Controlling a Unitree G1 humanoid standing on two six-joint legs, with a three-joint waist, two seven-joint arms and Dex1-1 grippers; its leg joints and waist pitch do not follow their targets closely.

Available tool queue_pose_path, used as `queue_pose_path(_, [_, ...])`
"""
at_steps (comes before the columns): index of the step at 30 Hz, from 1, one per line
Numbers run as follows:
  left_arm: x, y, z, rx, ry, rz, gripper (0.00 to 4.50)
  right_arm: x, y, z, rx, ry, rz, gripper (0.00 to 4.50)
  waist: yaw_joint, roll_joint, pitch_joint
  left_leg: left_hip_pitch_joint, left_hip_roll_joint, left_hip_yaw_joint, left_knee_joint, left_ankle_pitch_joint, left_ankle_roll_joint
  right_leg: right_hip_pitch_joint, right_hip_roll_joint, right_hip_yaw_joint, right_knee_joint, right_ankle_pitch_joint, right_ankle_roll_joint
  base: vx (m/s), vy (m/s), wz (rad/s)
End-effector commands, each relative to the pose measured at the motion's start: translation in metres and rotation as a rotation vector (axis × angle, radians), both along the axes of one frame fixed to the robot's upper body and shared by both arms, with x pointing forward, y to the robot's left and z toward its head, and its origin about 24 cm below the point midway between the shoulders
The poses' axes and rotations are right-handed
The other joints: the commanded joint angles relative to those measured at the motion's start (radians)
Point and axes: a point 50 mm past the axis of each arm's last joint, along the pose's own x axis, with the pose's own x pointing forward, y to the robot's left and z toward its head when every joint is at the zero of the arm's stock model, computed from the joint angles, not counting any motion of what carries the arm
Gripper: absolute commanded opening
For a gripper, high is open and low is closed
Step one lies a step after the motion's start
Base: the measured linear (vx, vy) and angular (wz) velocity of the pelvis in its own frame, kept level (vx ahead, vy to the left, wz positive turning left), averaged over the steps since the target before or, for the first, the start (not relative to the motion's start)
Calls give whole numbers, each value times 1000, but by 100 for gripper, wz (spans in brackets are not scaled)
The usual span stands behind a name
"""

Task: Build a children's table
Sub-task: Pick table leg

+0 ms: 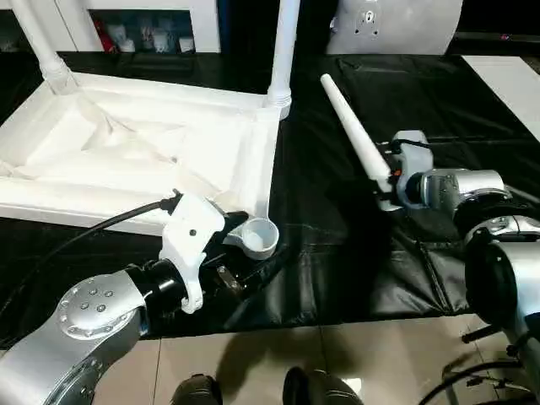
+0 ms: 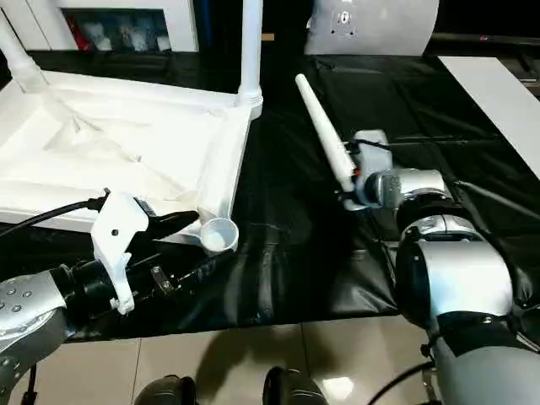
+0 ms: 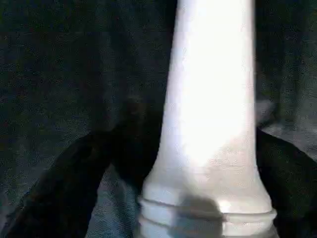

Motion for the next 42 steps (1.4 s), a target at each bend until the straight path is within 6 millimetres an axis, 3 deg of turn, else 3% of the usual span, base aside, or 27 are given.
queue_pose_path(1, [-1,-1,2,11,-9,-13,447,0,8,2,3,11,78,450,5,7,-67,0,66,-19,-58,20,156,75,-101,78,-58,-145,-275,0,0,0])
queue_pose_path(4, [-1,-1,2,12,-4,-15,447,-1,15,1,16,27,131,450,6,7,-69,0,67,-20,-58,20,146,77,-103,79,-57,-144,-274,0,0,0])
queue_pose_path(9, [-1,-3,1,22,2,-25,450,-5,31,-12,1,55,207,407,7,8,-71,1,68,-20,-59,-3,125,78,-106,80,-59,-171,-270,0,0,0])
queue_pose_path(17, [3,-3,2,28,-7,-24,450,-3,42,-12,19,27,205,331,8,14,-79,6,67,-21,-60,-33,87,82,-106,81,-60,-195,-257,0,0,0])
queue_pose_path(20, [4,-2,2,32,-12,-20,450,-2,43,-10,25,14,193,324,9,13,-81,6,67,-21,-60,-30,81,82,-105,80,-59,-189,-255,0,0,0])
queue_pose_path(27, [13,-1,-4,45,-22,17,450,8,36,1,87,-88,5,319,12,22,-100,8,65,-19,-52,5,74,83,-101,80,-48,-121,-261,0,0,0])
queue_pose_path(29, [20,-4,-6,6,-15,49,450,13,33,8,208,-170,-122,319,14,23,-102,5,64,-17,-50,-7,68,85,-102,80,-50,-123,-253,0,0,0])
queue_pose_path(30, [22,-5,-7,-2,-14,55,450,14,34,11,257,-204,-139,319,18,30,-109,7,63,-18,-46,-11,60,86,-101,78,-45,-121,-251,0,0,0])
queue_pose_path(32, [23,-5,-7,-4,-14,57,450,15,34,12,271,-215,-144,319,18,24,-107,5,62,-17,-46,-24,62,85,-100,78,-48,-128,-246,0,0,0])
queue_pose_path(33, [27,-4,-8,-31,-14,81,450,16,36,17,360,-297,-149,318,20,31,-113,4,61,-17,-44,-30,62,88,-100,77,-48,-137,-242,0,0,0])
queue_pose_path(34, [27,-4,-8,-31,-14,81,450,16,36,17,360,-297,-149,318,20,25,-109,3,58,-14,-44,-44,66,87,-100,78,-56,-162,-226,0,0,0])
queue_pose_path(35, [30,-3,-8,-53,-15,100,450,15,36,20,410,-352,-144,318,20,27,-116,1,57,-17,-43,-35,65,92,-99,76,-53,-168,-225,0,0,0])
queue_pose_path(37, [37,0,-7,-93,-25,153,450,10,35,21,480,-434,-134,318,24,27,-116,-1,55,-14,-42,-28,79,92,-97,77,-61,-172,-190,0,0,0])
queue_pose_path(39, [43,3,-6,-127,-33,201,450,3,34,22,536,-491,-129,318,24,27,-124,2,57,-16,-41,-11,88,90,-94,75,-58,-173,-180,0,0,0])
queue_pose_path(40, [53,6,-4,-186,-50,278,450,-17,32,26,720,-572,-122,318,24,33,-122,0,53,-17,-43,-9,93,92,-89,74,-63,-179,-174,0,0,0])
queue_pose_path(41, [54,7,-4,-194,-52,288,450,-20,32,27,745,-584,-122,318,28,34,-119,3,53,-13,-45,-21,99,90,-87,76,-74,-192,-147,0,0,0])
queue_pose_path(42, [56,7,-3,-217,-54,302,450,-32,31,31,862,-622,-115,317,28,32,-124,9,60,-19,-48,-25,98,88,-87,75,-70,-193,-133,0,0,0])
